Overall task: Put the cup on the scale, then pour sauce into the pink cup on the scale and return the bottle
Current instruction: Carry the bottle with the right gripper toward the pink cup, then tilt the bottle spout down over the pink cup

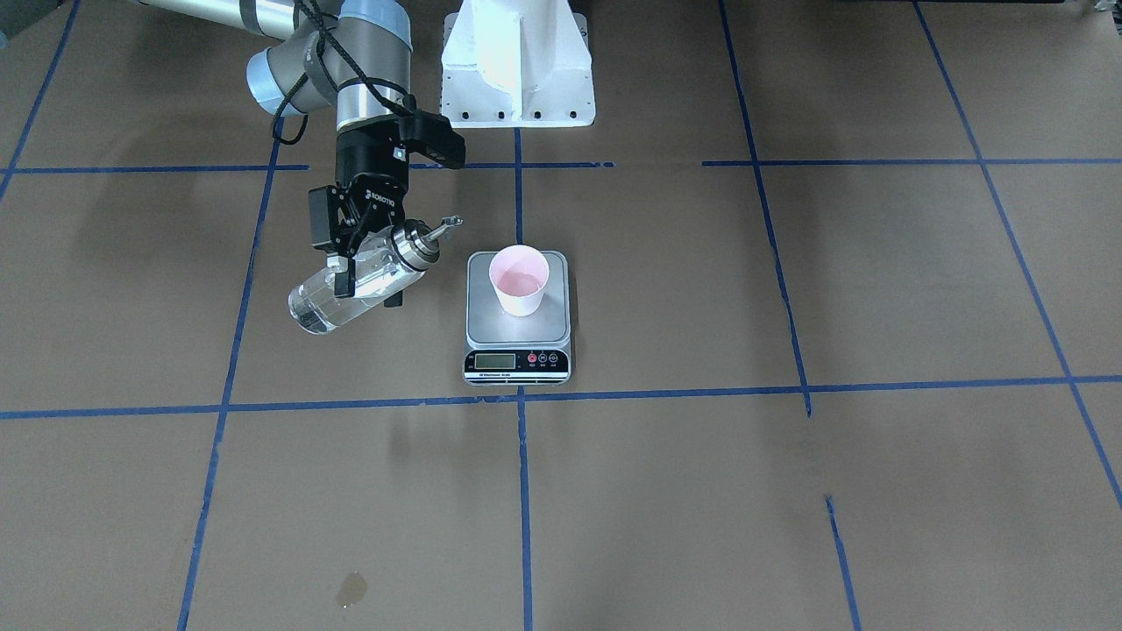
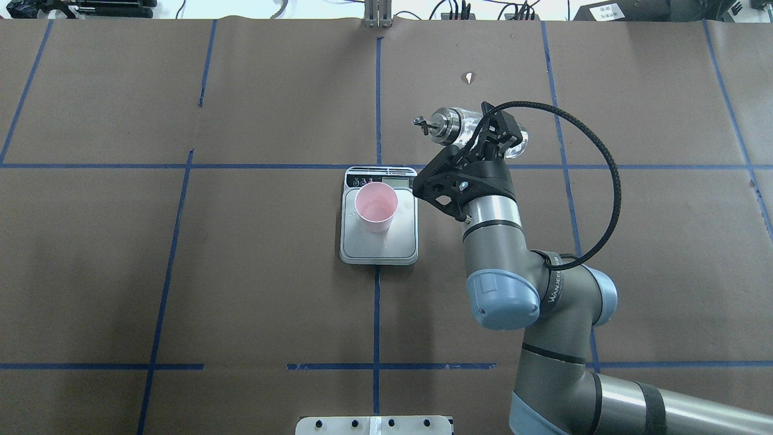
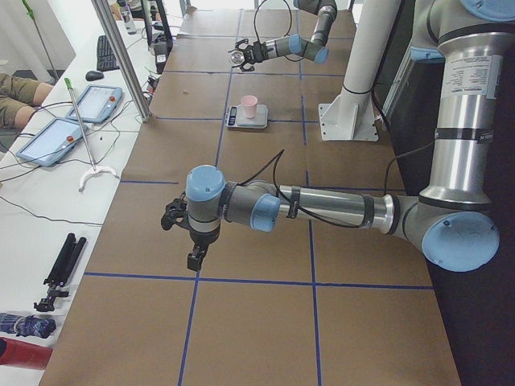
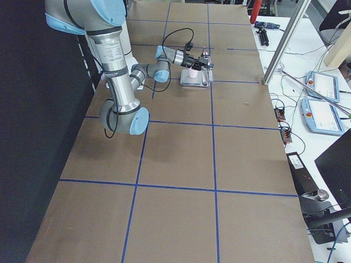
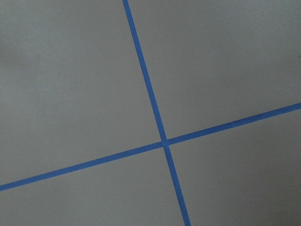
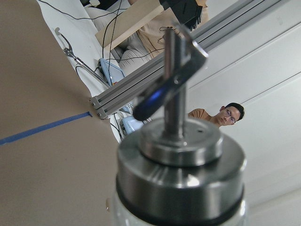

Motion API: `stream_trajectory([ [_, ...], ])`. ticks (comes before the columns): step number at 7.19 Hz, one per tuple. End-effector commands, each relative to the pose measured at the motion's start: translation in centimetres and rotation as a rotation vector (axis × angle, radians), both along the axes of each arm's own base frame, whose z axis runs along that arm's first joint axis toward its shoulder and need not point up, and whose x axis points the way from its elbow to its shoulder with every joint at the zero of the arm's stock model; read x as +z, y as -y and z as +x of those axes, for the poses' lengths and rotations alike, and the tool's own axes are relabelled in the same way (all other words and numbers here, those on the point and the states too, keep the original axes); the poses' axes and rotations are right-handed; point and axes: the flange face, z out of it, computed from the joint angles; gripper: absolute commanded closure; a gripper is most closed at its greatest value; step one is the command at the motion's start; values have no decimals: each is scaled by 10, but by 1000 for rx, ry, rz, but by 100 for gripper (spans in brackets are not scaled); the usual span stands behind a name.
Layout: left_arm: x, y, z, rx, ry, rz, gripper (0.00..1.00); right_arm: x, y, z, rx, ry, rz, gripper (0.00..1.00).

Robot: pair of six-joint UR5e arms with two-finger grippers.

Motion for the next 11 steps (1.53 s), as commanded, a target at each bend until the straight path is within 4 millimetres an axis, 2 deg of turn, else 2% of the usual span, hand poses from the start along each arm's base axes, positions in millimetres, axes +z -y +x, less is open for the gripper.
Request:
stream_trajectory([
  [1, 2, 0, 0, 0, 4, -4, 0, 22, -6, -23, 44, -75, 14, 100],
  [3, 3, 0, 0, -3, 8, -6, 0, 36, -9, -35, 83, -123, 30, 100],
  [4, 3, 1, 0, -2, 9, -3, 0, 37, -10, -38, 97, -135, 37, 100],
  [6, 4, 0, 0, -2, 11, -7, 0, 28, -9, -66, 137, -194, 58, 100],
  [11, 8, 2, 0, -1, 13, -9, 0, 46, -13, -77, 180, -343, 94, 100],
])
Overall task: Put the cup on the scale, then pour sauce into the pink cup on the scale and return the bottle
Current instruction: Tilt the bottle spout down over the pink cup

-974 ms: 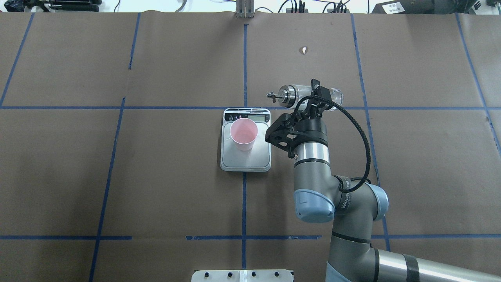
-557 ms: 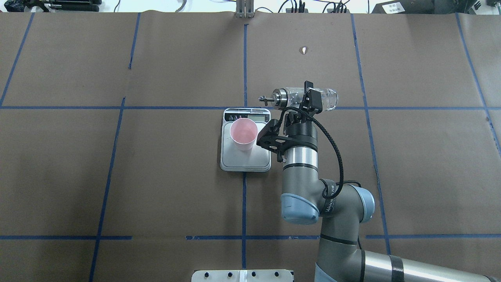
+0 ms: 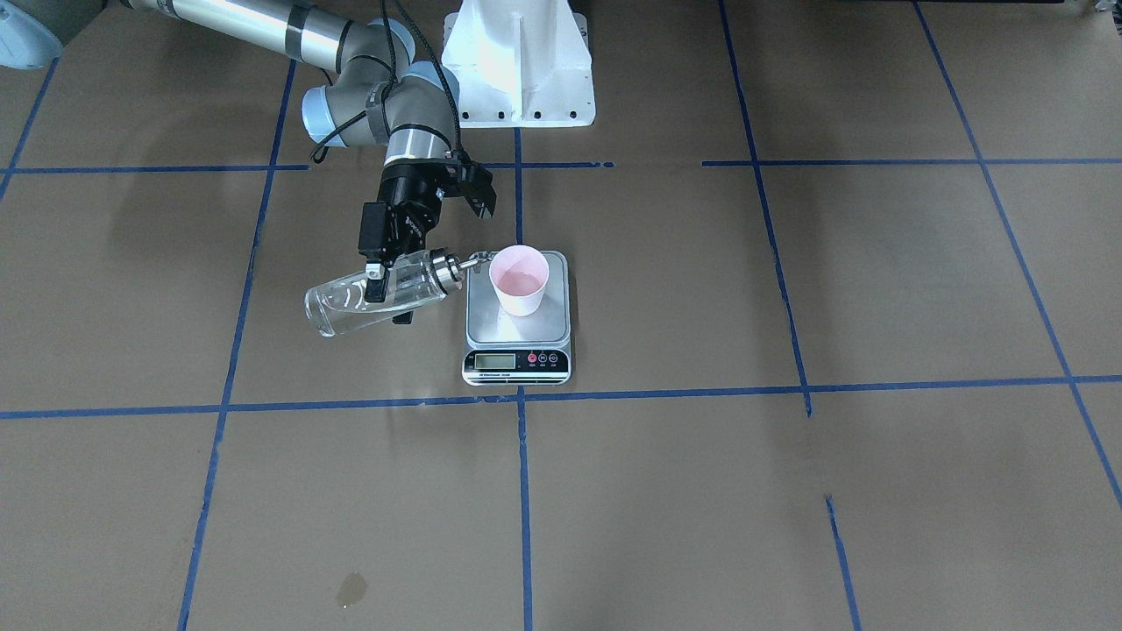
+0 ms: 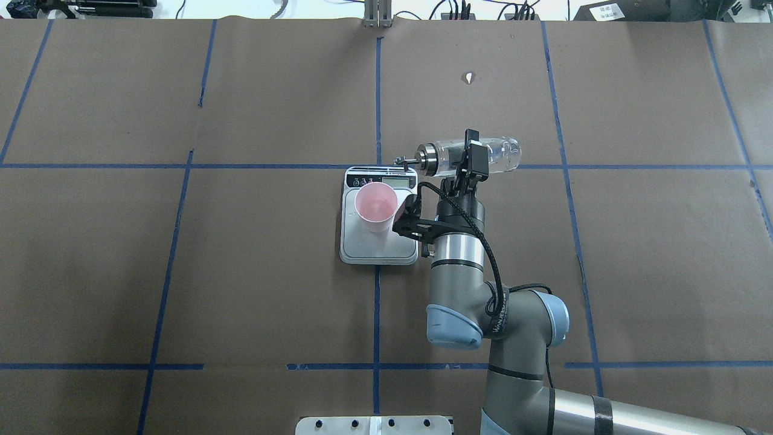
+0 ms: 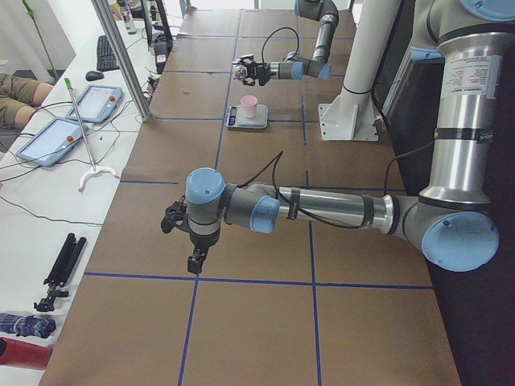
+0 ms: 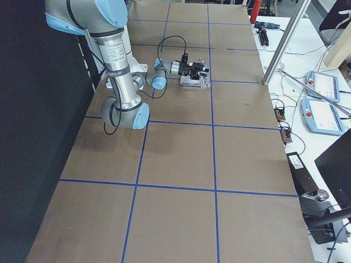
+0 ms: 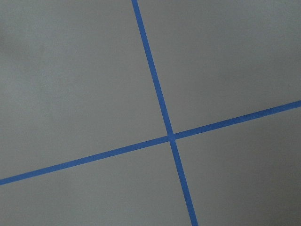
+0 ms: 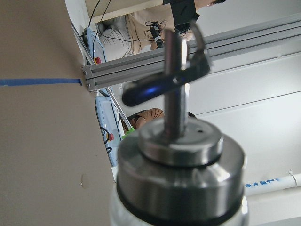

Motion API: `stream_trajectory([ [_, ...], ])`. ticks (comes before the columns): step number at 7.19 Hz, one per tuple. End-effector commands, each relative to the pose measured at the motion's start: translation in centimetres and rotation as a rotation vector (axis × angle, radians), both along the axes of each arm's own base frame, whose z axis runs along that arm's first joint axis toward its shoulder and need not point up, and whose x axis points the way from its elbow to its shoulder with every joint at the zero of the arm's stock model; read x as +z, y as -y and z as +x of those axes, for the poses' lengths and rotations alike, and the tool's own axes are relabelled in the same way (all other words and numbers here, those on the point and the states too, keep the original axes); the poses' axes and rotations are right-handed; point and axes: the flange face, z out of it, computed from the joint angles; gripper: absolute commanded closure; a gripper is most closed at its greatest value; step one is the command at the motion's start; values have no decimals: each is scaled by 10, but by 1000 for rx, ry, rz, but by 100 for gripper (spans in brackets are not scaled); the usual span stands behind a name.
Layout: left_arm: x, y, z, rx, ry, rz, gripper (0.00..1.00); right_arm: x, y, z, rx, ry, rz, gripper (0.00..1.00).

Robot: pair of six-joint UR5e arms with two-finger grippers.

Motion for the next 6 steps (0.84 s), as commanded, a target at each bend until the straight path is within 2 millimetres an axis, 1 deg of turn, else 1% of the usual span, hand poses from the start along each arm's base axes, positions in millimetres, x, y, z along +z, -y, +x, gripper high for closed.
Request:
stream_trajectory([
  [1, 2, 2, 0, 0, 1, -2, 0, 10, -2, -6, 25, -67, 16, 100],
  [2, 3, 4, 0, 0, 1, -5, 0, 13, -4, -8, 38, -110, 26, 100],
  [6, 2, 5, 1, 1, 1, -5, 0, 12, -10, -9, 47, -197, 38, 100],
])
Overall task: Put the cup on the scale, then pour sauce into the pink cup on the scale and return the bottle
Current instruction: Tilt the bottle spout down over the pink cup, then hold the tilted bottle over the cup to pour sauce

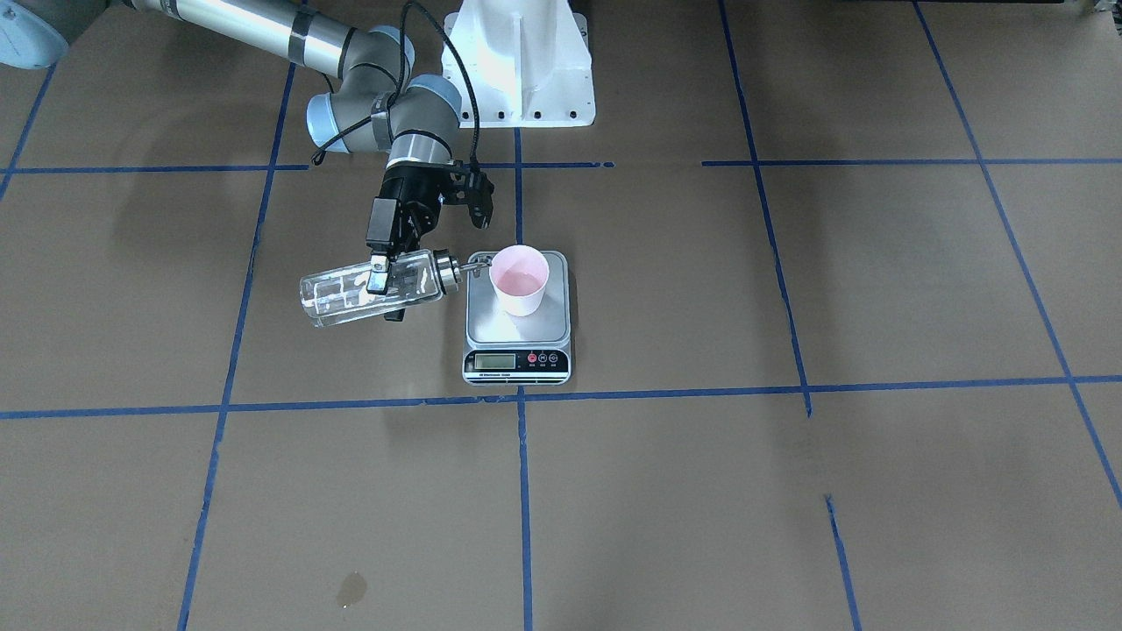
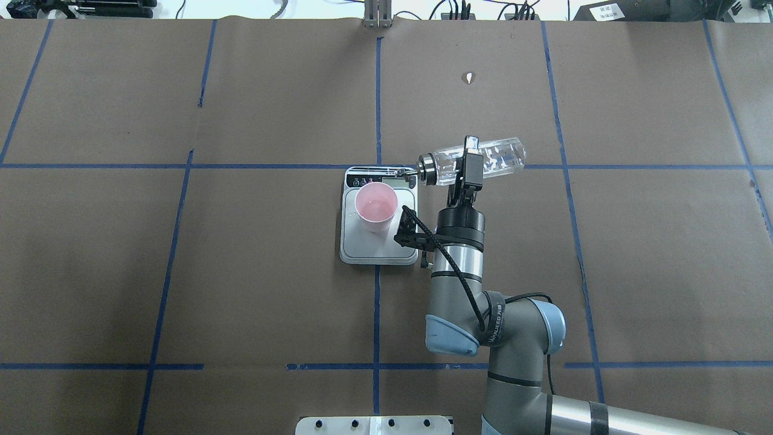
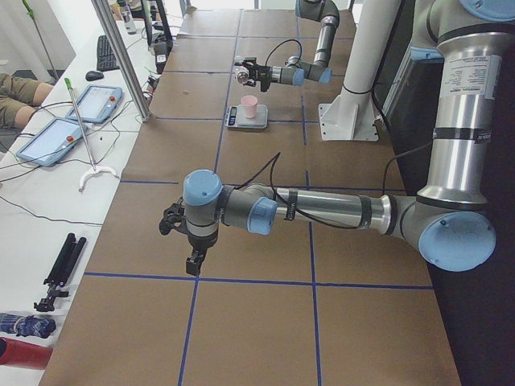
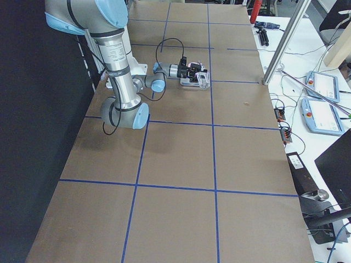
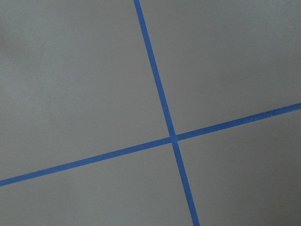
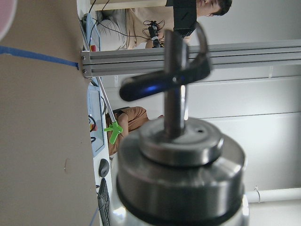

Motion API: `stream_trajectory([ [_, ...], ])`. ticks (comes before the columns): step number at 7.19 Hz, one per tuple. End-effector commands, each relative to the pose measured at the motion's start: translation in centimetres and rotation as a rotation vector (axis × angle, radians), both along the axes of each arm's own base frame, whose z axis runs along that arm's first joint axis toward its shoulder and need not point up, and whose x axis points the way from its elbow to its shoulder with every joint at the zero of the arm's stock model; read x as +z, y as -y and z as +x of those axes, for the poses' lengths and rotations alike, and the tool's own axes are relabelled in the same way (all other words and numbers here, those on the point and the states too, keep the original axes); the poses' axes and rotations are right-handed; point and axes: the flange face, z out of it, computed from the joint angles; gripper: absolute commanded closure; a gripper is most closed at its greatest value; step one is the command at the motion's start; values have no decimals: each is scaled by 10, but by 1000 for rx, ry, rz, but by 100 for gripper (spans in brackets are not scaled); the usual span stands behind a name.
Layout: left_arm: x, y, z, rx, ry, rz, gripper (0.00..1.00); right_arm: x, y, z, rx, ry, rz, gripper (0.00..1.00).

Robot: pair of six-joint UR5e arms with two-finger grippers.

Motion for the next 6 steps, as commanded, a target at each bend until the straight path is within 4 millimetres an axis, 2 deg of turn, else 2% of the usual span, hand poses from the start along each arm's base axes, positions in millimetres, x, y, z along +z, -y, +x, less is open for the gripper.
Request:
stream_trajectory([
  [1, 0, 0, 0, 0, 0, 0, 0, -2, -2, 1, 13, -61, 8, 100],
  [6, 2, -1, 0, 0, 0, -5, 0, -6, -10, -1, 28, -108, 26, 100],
])
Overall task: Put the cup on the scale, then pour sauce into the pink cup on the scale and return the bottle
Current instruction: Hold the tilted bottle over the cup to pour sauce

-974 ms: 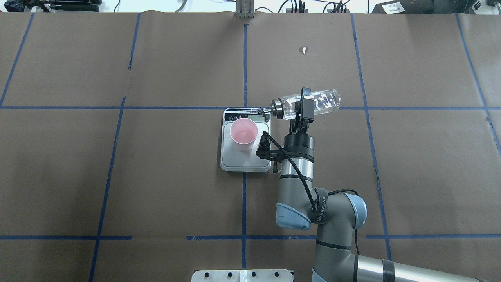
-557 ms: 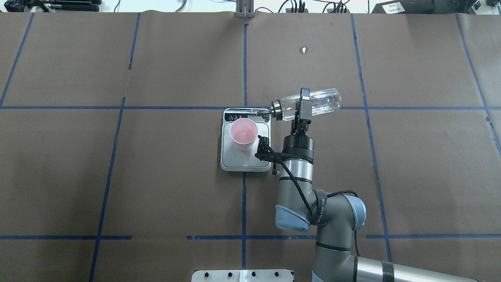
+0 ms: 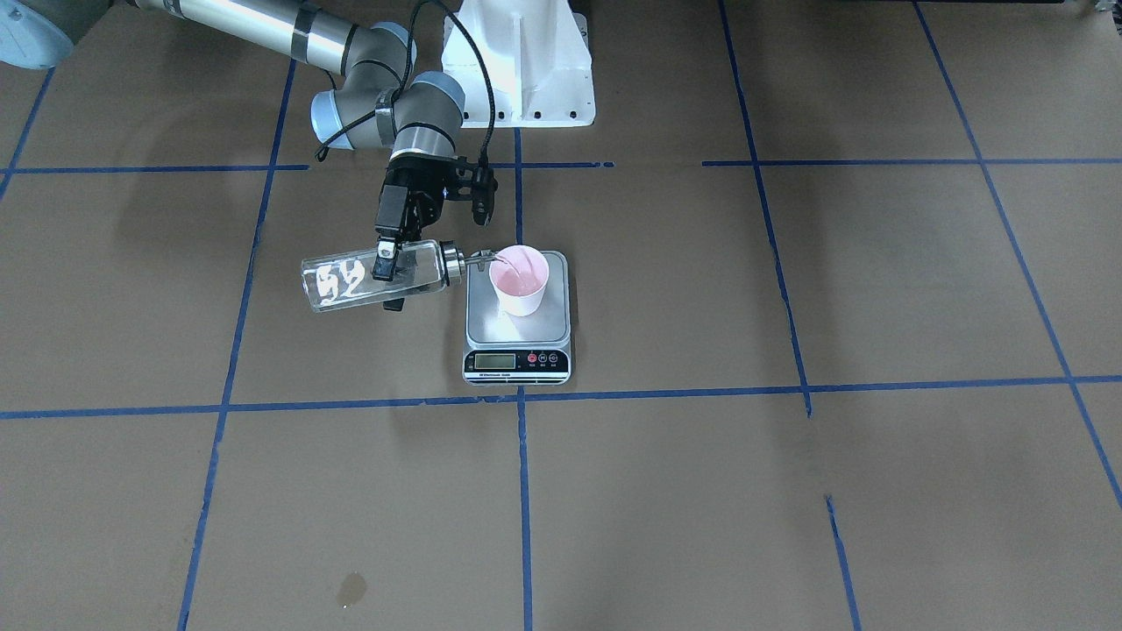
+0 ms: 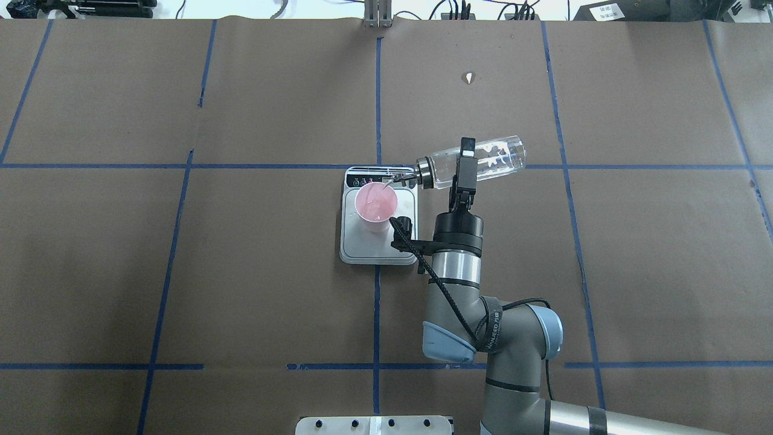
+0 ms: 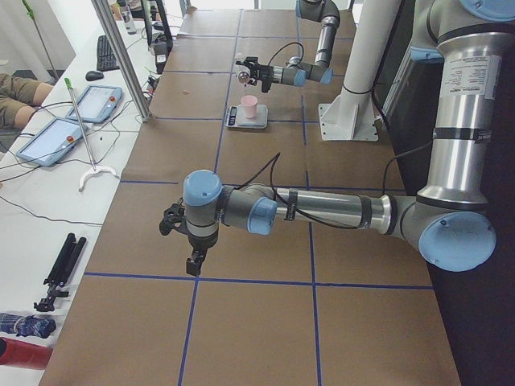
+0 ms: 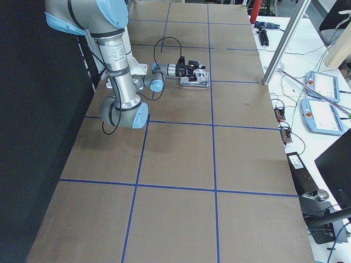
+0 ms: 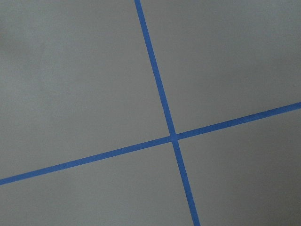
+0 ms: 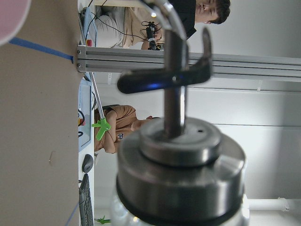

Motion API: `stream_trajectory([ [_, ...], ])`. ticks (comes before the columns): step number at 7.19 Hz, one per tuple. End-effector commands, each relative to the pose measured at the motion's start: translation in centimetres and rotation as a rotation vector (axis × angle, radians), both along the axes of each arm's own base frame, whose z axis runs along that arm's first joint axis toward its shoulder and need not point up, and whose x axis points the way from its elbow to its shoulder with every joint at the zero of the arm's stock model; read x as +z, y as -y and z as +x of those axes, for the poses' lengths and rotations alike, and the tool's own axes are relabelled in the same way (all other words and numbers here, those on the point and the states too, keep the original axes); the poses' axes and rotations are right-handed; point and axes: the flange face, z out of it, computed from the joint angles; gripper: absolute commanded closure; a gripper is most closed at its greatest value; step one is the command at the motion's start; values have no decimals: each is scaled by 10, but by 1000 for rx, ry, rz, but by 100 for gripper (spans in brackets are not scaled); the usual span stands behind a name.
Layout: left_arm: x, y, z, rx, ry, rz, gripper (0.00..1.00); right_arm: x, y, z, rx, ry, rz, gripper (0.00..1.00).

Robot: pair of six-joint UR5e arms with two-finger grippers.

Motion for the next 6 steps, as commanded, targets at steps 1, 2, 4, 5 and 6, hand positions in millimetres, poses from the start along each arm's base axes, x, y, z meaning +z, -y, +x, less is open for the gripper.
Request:
stream_trajectory([
  [1, -1, 0, 0, 0, 0, 1, 0, 0, -1, 0, 2, -6, 2, 100],
  [2, -1, 1, 0, 0, 0, 1, 0, 0, -1, 0, 1, -11, 1, 100],
  [4, -2, 2, 0, 0, 0, 4, 0, 1, -1, 0, 1, -11, 1, 100],
  [5, -3, 2, 0, 0, 0, 6, 0, 1, -1, 0, 1, -14, 1, 100],
  [6, -3, 2, 0, 0, 0, 4, 0, 1, -1, 0, 1, -14, 1, 100],
])
